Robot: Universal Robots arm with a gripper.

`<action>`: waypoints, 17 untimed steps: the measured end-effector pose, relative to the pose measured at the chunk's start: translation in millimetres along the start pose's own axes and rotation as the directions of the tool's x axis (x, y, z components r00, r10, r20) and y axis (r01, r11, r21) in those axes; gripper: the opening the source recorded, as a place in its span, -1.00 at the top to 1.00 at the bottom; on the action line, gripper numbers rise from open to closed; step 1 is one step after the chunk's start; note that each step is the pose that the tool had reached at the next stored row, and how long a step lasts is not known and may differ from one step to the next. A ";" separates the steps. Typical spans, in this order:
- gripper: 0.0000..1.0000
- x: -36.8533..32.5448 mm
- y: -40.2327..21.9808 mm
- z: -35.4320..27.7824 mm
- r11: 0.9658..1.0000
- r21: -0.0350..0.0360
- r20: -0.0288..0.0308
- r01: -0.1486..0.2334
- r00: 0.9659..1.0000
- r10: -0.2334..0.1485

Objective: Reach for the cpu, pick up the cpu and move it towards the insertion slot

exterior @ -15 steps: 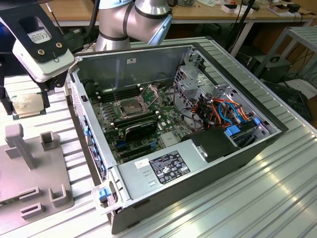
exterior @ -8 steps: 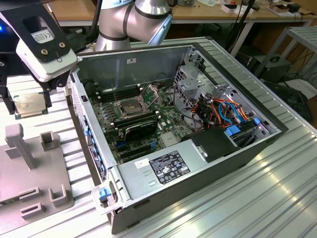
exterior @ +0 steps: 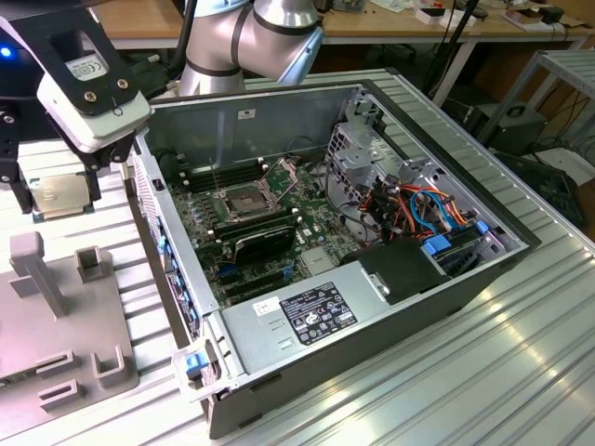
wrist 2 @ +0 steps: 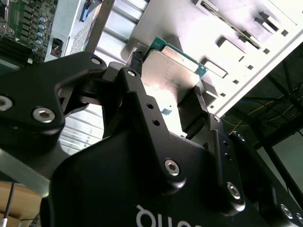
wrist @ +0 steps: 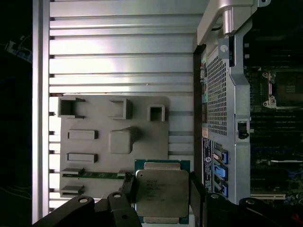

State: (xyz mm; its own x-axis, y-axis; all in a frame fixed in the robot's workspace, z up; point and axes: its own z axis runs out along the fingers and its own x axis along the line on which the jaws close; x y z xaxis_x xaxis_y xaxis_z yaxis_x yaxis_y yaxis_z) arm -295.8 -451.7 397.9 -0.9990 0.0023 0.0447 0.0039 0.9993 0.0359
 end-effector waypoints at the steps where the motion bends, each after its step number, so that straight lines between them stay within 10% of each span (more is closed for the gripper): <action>1: -0.09 -0.4 0.0 0.0 1.000 0.000 0.000 0.000 1.000 0.000; 17: -0.09 -8.3 0.0 -0.3 1.000 0.000 0.000 0.000 1.000 0.000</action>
State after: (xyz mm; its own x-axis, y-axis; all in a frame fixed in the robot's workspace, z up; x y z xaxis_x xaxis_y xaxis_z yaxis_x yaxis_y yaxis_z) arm -287.5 -451.7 397.8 -0.9990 0.0022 0.0447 0.0038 0.9993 0.0359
